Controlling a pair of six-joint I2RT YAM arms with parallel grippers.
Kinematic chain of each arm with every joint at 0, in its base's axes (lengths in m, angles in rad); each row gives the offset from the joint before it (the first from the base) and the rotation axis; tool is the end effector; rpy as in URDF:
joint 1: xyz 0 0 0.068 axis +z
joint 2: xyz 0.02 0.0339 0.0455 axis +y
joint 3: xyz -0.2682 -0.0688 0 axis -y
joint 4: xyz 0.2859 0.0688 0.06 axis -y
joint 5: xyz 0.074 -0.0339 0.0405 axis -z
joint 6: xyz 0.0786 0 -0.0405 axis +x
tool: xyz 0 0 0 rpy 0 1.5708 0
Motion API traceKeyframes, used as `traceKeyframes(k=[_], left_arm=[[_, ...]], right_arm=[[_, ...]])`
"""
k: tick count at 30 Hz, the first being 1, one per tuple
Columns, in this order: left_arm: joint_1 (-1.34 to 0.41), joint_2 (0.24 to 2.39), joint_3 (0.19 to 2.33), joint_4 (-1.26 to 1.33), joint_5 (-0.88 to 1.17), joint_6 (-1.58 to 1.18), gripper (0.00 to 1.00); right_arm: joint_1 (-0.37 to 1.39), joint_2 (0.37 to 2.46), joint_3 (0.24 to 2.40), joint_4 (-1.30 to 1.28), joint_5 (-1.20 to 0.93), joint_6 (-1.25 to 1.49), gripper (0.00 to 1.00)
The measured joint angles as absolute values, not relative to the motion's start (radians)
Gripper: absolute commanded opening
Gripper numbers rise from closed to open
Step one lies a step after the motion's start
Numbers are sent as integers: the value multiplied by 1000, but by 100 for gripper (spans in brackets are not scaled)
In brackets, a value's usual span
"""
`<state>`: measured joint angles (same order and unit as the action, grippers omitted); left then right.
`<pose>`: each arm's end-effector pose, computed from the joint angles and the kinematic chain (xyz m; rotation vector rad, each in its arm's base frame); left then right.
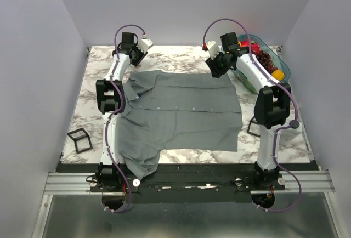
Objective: Remove the brooch from the garment
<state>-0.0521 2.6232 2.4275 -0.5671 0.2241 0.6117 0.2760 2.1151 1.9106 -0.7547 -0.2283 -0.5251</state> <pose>0.6522 -0.0515 0.1456 0.8568 2.1453 0.0229 0.5123 0.1636 0.2204 -1.0590 2.2687 0.1865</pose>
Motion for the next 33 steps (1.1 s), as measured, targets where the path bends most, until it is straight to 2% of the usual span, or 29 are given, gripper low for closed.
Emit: traceKeyframes(k=[10,17,24,33], left_arm=[[-76,2637,2431,-637,150,765,38],[-75,2591,2379,-729,120,790,27],[-19,2488,2247,-852,151,698,30],[69,2360,2033,-854,176,554,31]], right_arm=[[276,2115,1911,-755,-228,-525,50],[276,2117,1911,-755,-228,-525,50],[276,2121,1911,-754,-229,-525,50],[277,2128,1911,-754,-229,-525,50]])
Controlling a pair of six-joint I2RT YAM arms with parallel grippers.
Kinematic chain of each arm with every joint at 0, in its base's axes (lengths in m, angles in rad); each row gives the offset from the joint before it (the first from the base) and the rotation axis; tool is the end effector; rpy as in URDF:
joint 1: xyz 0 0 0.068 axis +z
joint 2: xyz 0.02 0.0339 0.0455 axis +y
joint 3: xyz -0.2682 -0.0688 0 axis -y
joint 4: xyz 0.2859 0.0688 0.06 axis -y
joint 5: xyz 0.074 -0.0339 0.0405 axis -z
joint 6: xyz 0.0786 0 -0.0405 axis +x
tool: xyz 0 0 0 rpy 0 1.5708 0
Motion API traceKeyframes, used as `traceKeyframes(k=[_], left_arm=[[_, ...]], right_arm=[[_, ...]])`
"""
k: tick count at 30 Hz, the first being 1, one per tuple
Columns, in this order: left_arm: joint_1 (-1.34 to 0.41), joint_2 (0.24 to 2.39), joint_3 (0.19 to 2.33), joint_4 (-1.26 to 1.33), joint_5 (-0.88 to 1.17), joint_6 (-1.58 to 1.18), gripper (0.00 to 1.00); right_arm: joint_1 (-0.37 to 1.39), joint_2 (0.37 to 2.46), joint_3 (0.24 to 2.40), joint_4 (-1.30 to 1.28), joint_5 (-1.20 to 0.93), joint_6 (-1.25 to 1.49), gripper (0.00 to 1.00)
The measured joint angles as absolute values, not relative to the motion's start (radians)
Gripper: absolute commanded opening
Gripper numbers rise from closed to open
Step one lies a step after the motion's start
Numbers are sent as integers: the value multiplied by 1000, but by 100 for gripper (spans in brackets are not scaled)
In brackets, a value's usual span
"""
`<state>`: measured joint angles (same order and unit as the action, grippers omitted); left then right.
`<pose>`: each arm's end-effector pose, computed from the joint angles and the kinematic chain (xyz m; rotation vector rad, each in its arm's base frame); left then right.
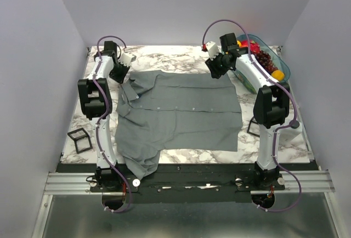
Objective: Remove the brooch from the garment
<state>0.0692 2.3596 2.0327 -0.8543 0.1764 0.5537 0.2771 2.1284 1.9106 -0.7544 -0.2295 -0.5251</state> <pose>0.5574 0.0248 0.1275 0.6979 2.6265 -0.0644 0.5134 0.1646 0.2135 -1.0641 2.2800 0.1916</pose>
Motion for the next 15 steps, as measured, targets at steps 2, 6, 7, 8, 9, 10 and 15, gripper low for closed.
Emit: traceKeyframes(k=[2,6,7,8,9,10,15], left_arm=[[89,2324,1971,-841,176,543,31],[131,2267,1877,-831,171,537,33],[139,2260,1867,-831,170,536,36],[149,2253,1856,-831,171,535,39],[159,2245,1847,-831,173,534,48],[168,2241,1839,-831,180,533,52],[212,2155,1747,-817,288,509,61]], right_arm=[[279,2128,1911,-754,-229,-525,50],[281,2128,1904,-754,-230,-525,50],[281,2128,1904,-754,-230,-525,50],[282,2128,1904,-754,-230,-525,50],[282,2128,1904,-754,-230,-525,50],[282,2128,1904,-754,-230,-525,50],[282,2128,1904,-754,-230,-525,50]])
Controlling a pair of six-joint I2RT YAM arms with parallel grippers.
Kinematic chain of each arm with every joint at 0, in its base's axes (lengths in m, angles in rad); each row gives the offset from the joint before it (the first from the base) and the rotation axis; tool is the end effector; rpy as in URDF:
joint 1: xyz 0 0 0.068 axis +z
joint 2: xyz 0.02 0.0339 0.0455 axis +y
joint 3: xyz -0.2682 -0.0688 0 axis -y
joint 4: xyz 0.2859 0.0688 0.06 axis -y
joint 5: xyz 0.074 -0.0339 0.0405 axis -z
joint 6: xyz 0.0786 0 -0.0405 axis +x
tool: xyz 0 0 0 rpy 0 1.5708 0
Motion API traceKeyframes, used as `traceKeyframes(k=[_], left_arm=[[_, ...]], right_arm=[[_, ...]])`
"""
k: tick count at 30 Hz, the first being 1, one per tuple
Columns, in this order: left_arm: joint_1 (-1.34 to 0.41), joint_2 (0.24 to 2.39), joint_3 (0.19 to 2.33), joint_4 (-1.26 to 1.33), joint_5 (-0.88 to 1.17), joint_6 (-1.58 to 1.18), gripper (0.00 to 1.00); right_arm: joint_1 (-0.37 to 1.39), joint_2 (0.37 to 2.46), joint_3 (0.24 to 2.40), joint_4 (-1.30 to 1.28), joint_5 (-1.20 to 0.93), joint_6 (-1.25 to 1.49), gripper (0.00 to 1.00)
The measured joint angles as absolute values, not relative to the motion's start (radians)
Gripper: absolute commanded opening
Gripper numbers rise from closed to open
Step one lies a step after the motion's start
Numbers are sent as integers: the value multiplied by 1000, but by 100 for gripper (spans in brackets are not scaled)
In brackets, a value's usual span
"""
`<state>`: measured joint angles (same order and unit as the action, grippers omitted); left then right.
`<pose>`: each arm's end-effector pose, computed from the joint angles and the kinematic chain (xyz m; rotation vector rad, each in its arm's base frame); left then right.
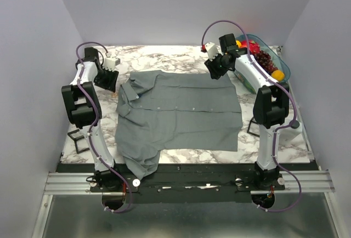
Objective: Remove the brooch from the garment
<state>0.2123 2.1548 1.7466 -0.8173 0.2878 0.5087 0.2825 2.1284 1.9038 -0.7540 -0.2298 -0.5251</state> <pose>0.4980 0.0845 0.1383 0.4683 2.6725 -0.2009 0.5117 0.1672 0.2110 -1.0721 2.2833 0.1957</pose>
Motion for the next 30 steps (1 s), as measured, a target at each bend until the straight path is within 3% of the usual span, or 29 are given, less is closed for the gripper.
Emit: traceKeyframes(k=[7,26,30], left_arm=[[219,2070,1702,-793,345,449,60],[199,2161,1695,-786,294,422,56],[186,2161,1689,-776,260,422,48]], right_arm=[[282,2128,1903,-754,-230,-525,50],[282,2128,1891,-754,-230,-525,50],[282,2128,1891,-754,-230,-525,50]])
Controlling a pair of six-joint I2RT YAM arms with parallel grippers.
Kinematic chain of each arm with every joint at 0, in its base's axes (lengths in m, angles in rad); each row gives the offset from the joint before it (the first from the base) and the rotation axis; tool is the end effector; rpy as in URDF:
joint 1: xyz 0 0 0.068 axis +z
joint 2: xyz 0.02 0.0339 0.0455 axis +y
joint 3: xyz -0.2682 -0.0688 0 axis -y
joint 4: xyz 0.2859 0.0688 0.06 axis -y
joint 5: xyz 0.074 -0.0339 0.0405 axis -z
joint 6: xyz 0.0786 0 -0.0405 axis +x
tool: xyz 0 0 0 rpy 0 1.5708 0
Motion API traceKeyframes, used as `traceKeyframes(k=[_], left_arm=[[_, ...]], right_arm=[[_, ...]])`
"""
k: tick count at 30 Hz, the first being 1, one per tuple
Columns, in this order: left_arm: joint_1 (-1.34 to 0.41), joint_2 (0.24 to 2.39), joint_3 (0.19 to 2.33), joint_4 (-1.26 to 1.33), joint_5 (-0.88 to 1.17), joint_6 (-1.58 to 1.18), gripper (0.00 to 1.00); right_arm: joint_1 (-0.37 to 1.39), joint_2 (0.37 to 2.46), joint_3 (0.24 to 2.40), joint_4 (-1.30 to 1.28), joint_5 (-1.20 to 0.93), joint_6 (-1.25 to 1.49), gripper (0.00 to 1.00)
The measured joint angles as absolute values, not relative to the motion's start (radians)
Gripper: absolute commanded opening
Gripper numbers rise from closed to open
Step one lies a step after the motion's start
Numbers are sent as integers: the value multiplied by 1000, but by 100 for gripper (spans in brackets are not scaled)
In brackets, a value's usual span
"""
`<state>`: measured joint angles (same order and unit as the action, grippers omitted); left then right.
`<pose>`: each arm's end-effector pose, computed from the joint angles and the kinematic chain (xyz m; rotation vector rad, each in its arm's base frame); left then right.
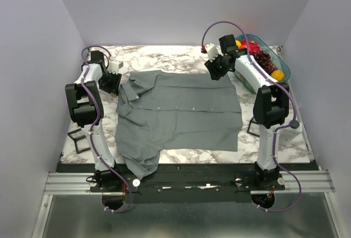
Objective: Remove the brooch from the garment
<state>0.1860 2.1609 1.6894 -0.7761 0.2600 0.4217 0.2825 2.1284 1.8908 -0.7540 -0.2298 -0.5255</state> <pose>0.4940 0.0724 0.1177 0.3815 2.7237 -0.2089 0.5101 0.1667 0.2061 -1.0761 2.2954 0.1987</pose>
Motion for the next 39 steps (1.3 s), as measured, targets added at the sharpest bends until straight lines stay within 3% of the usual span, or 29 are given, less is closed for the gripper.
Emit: traceKeyframes(k=[8,11,13,19,23,39], left_arm=[[176,2161,1686,-768,232,424,49],[176,2161,1687,-769,232,432,40],[176,2161,1689,-778,232,437,28],[183,2160,1711,-811,229,443,15],[187,2160,1712,-816,230,439,1],[217,2070,1750,-953,437,445,0]], right_arm=[[282,2129,1891,-754,-230,-526,50],[282,2132,1891,-754,-230,-525,50],[282,2133,1891,-754,-230,-525,50],[282,2134,1891,-754,-230,-526,50],[282,2134,1891,-754,-230,-526,50],[282,2134,1896,-756,-258,-525,50]])
